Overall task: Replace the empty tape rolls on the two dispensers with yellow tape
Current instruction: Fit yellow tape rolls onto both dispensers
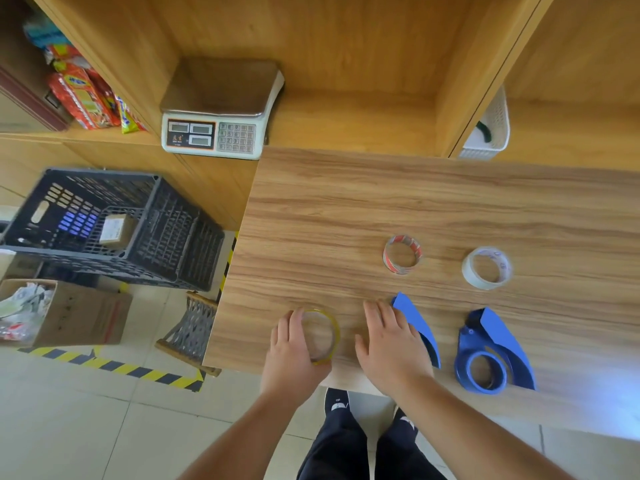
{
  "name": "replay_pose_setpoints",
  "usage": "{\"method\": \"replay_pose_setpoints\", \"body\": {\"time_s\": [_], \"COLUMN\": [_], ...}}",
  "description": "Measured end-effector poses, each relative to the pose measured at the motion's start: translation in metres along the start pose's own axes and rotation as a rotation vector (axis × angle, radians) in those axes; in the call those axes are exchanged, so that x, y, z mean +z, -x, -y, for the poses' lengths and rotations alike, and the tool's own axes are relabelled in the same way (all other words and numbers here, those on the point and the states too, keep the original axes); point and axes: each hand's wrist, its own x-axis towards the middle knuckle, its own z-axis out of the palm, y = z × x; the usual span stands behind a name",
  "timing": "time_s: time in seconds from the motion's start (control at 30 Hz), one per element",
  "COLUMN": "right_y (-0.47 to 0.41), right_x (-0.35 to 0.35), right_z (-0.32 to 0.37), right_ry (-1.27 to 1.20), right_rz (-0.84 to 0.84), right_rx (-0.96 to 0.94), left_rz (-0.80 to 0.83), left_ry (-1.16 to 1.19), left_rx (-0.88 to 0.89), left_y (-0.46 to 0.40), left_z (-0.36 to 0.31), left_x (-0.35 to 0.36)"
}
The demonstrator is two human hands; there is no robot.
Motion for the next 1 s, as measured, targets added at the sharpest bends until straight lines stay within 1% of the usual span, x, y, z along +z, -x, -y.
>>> {"method": "replay_pose_setpoints", "body": {"time_s": [0.17,0.33,0.53,0.6,0.67,0.77,0.9,1.0], "right_y": [0.005,0.017,0.044,0.055,0.062,0.071,0.078,0.083], "right_x": [-0.012,-0.027,-0.038,-0.038,-0.038,-0.035,-0.029,-0.026], "right_z": [-0.029,-0.081,-0.153,-0.179,-0.195,-0.218,-0.236,-0.244], "right_ry": [0.017,0.000,-0.036,-0.056,-0.084,-0.140,-0.233,-0.300], "right_rz": [-0.054,-0.116,-0.113,-0.125,-0.126,-0.086,-0.032,-0.014], "right_rx": [0.046,0.157,0.306,0.345,0.362,0.376,0.394,0.390], "left_rz": [-0.051,-0.103,-0.066,-0.064,-0.028,0.001,0.023,0.006], "left_ry": [0.038,0.036,0.071,0.075,0.064,0.044,0.023,-0.005], "left_rx": [0.036,0.113,0.158,0.159,0.135,0.126,0.094,0.064], "left_y": [0.003,0.013,0.041,0.051,0.057,0.065,0.069,0.070], "left_z": [-0.043,-0.100,-0.167,-0.189,-0.201,-0.215,-0.231,-0.239], "left_x": [0.006,0.030,0.081,0.101,0.115,0.137,0.157,0.171]}}
